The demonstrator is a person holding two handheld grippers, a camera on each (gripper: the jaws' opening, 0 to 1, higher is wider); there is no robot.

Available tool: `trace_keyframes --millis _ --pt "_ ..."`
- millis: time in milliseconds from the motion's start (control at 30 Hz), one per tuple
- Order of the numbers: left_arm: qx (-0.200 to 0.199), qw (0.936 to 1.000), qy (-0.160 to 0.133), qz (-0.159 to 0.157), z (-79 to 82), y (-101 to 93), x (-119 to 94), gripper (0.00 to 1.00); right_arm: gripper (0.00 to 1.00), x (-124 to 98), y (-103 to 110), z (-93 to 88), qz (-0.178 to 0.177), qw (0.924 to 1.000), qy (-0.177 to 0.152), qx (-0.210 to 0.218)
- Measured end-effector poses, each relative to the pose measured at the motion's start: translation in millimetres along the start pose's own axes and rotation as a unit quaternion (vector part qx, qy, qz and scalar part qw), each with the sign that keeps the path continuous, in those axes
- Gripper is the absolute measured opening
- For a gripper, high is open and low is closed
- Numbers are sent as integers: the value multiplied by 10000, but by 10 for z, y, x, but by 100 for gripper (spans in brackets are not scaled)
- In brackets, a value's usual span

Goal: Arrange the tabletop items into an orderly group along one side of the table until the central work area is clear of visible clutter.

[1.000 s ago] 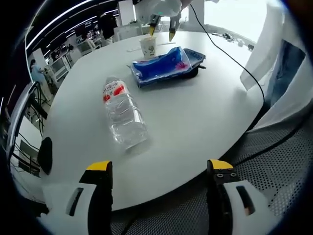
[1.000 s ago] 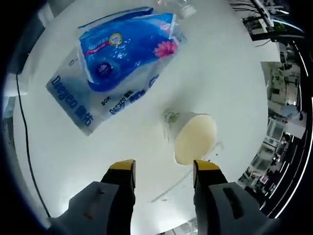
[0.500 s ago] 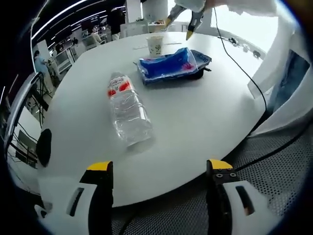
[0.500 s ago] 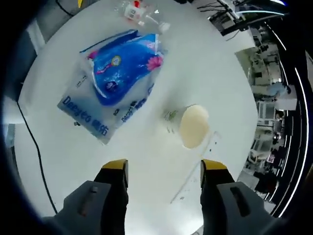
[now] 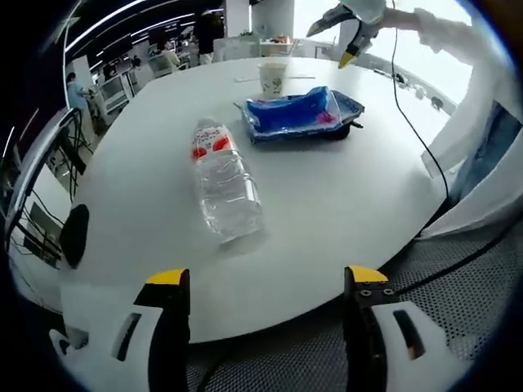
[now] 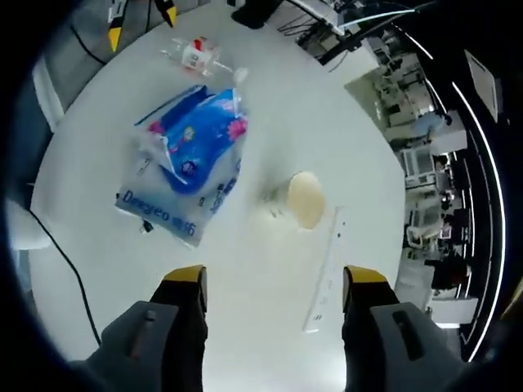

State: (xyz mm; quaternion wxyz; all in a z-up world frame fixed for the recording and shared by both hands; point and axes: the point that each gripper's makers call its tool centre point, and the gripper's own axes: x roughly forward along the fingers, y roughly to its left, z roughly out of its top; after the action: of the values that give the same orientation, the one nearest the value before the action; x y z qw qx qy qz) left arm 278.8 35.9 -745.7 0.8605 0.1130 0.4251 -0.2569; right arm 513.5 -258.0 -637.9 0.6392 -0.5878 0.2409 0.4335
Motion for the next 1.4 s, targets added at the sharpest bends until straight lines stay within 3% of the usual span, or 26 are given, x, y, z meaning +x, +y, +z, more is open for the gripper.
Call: trace_keyframes --millis 300,400,500,633,767,867,1033,1133,1167,1233,1267,1333,1400 --pt "101 9999 100 -61 -32 -30 -6 78 70 -250 60 -7 -399 9920 -545 1067" --pt "75 9998 187 -61 -69 -18 5 78 69 -284 171 -94 -482 9908 -382 1209" --pt "106 9993 342 -74 -131 -31 13 80 72 -284 321 -115 -370 9840 -509 1666" --pt "-59 9994 338 -53 -105 -2 -5 81 73 -309 438 -172 -370 9795 -517 1909" --pt "-615 9980 -90 118 120 60 -21 83 74 -358 520 -192 -371 9762 -581 2059" --pt "-723 9968 -296 159 242 76 -3 83 75 -377 542 -232 -393 9736 -564 2177" --pt "-639 9971 -396 103 413 19 69 81 75 -468 593 -273 -506 9665 -562 2452" --pt "-535 9976 -433 50 512 -8 101 81 76 -520 682 -261 -372 9485 -763 3051" --pt "-467 9979 -446 53 553 -10 106 81 76 -532 707 -243 -294 9392 -898 3302" --pt "-428 9980 -472 44 603 -11 110 80 75 -563 742 -230 -149 9063 -1140 4066" --pt "-438 9978 -501 62 639 1 112 80 75 -595 727 -229 -97 8853 -1394 4436" --pt "-515 9968 -605 82 709 23 114 79 78 -674 660 -272 -238 8534 -1691 4925" --pt "-589 9959 -678 134 764 58 123 79 82 -730 657 -319 -303 8499 -1768 4955"
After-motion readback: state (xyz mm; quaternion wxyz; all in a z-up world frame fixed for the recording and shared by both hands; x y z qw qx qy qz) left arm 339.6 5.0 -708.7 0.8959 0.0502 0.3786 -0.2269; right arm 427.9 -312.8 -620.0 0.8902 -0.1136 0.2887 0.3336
